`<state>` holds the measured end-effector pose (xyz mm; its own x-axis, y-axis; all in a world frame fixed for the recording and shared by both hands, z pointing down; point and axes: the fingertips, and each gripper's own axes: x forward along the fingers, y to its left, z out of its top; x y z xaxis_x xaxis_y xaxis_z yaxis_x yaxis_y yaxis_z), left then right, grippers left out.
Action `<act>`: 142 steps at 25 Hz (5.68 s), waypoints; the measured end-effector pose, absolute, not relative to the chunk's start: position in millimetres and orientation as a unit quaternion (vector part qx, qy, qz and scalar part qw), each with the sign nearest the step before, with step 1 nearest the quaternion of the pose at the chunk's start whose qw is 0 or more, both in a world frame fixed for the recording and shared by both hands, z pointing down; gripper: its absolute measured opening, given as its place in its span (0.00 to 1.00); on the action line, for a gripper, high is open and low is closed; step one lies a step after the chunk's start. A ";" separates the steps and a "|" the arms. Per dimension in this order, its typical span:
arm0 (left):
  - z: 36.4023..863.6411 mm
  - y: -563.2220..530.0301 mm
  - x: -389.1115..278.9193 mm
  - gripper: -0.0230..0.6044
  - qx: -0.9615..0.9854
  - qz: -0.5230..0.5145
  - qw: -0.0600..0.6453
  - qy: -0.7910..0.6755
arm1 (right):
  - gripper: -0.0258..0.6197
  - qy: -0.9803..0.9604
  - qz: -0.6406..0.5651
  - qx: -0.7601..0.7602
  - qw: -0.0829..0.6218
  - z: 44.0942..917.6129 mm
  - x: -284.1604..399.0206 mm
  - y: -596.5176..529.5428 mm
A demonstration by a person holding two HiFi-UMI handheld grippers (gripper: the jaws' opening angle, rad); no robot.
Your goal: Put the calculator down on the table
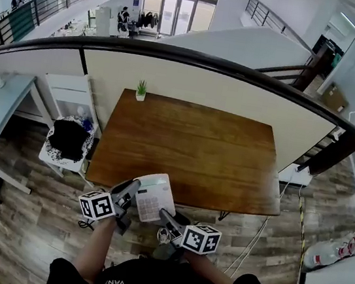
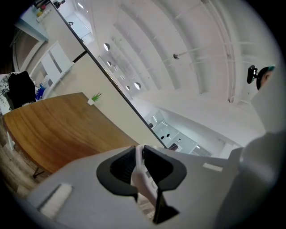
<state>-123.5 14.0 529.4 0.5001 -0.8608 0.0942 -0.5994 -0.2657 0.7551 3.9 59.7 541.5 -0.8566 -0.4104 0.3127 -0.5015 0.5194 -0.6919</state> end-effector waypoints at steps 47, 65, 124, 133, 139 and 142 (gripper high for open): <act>581.2 -274.3 -211.4 0.12 0.797 -0.093 0.408 -0.435 | 0.30 -0.845 0.440 0.290 0.083 599.3 -92.5 -218.0; 629.8 -377.9 -223.1 0.12 0.840 -0.015 0.396 -0.371 | 0.30 -0.819 0.443 0.354 0.088 650.6 -120.2 -301.8; 657.1 -422.6 -248.8 0.33 0.831 0.130 0.265 -0.472 | 0.36 -0.803 0.337 0.430 0.236 671.8 -122.2 -350.0; 633.3 -376.1 -245.0 0.33 0.818 0.105 0.274 -0.495 | 0.28 -0.820 0.317 0.412 0.238 648.0 -112.5 -319.8; 618.4 -339.4 -233.4 0.31 0.806 0.090 0.276 -0.516 | 0.18 -0.835 0.298 0.403 0.229 628.6 -99.4 -299.5; 613.5 -320.6 -225.5 0.23 0.802 0.089 0.272 -0.524 | 0.14 -0.842 0.292 0.398 0.218 618.8 -92.7 -291.4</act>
